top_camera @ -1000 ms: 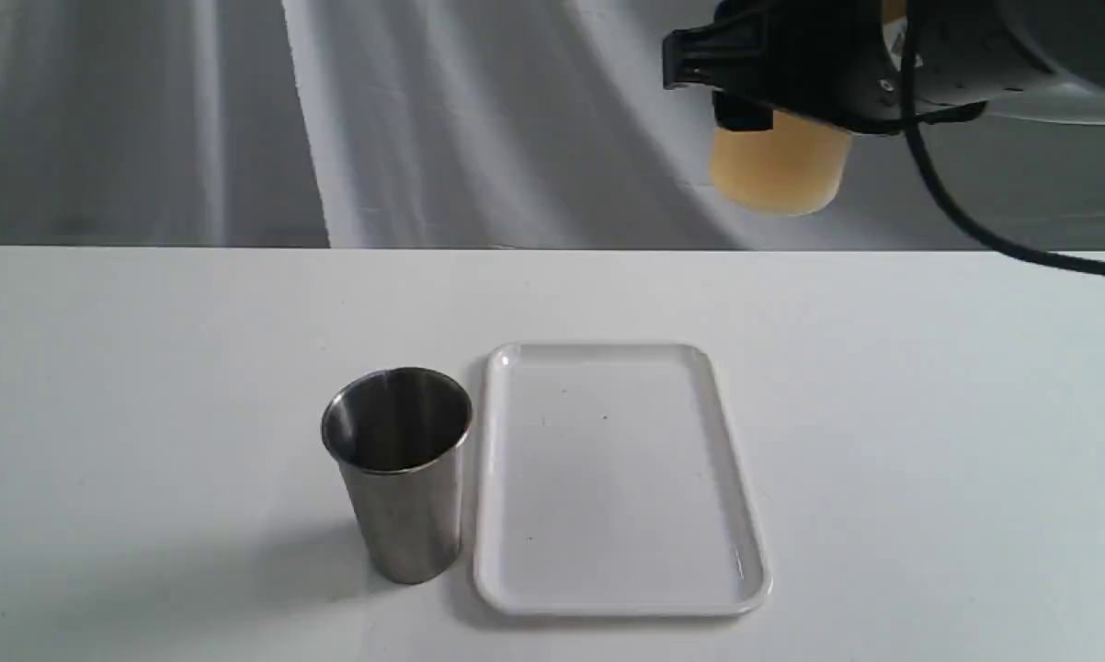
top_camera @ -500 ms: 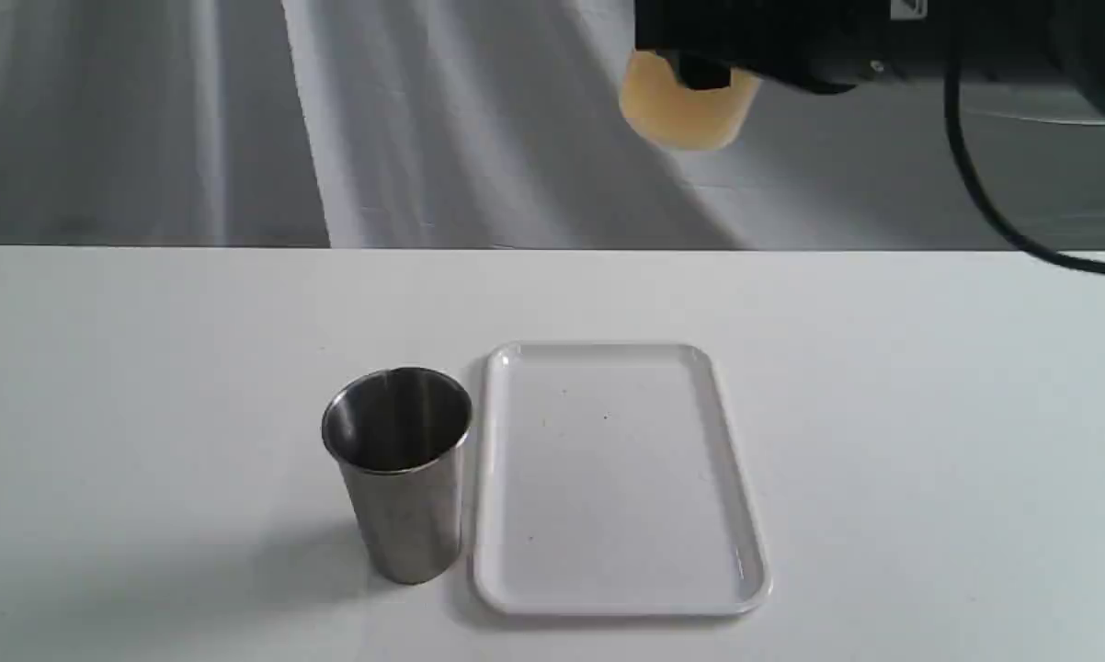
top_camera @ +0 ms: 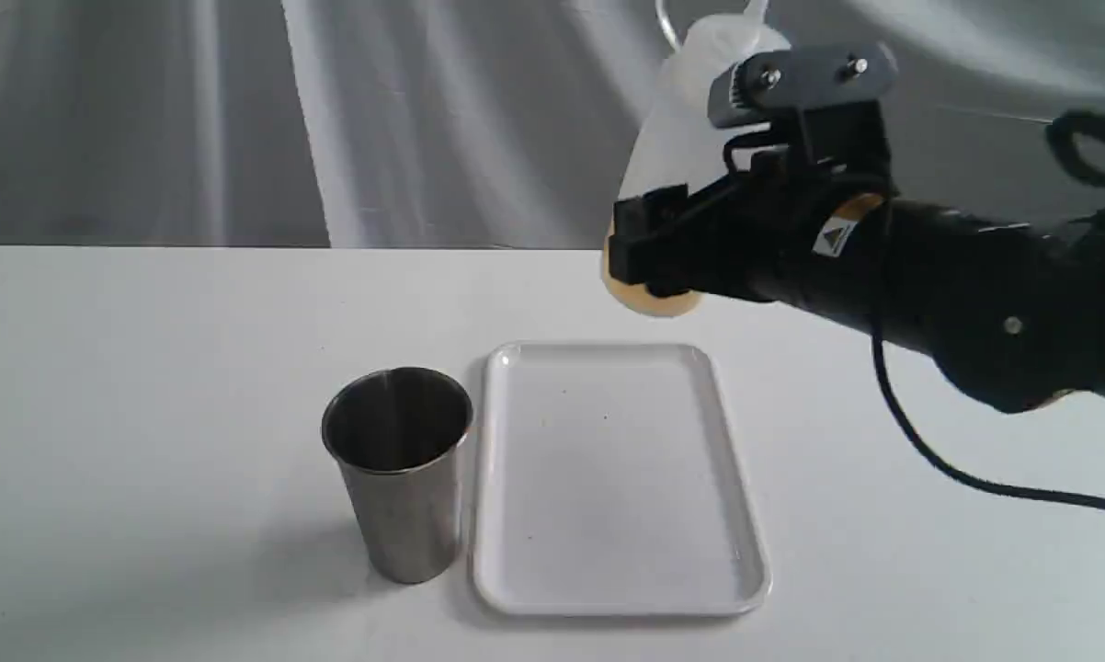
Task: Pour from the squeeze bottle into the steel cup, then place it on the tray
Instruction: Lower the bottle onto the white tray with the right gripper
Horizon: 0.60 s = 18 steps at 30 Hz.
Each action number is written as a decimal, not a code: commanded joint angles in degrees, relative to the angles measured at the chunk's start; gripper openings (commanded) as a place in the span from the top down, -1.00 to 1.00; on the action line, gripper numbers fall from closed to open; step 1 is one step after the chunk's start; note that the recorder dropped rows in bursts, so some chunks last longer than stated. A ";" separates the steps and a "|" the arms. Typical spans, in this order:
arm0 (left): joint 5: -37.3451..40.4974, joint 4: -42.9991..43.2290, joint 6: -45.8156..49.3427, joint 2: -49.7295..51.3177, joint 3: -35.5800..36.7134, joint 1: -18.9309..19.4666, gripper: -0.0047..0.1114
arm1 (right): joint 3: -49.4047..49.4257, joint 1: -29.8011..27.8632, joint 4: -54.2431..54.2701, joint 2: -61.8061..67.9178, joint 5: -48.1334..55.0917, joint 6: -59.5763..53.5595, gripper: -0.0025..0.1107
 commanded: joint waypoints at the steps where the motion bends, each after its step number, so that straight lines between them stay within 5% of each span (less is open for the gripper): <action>1: -0.43 -0.06 -0.40 -0.15 0.25 0.09 0.92 | -0.02 1.59 1.62 2.45 -4.49 -1.01 0.70; 18: -0.43 -0.06 -0.17 -0.15 0.25 0.09 0.92 | -0.02 4.45 0.24 13.72 -9.41 -1.70 0.70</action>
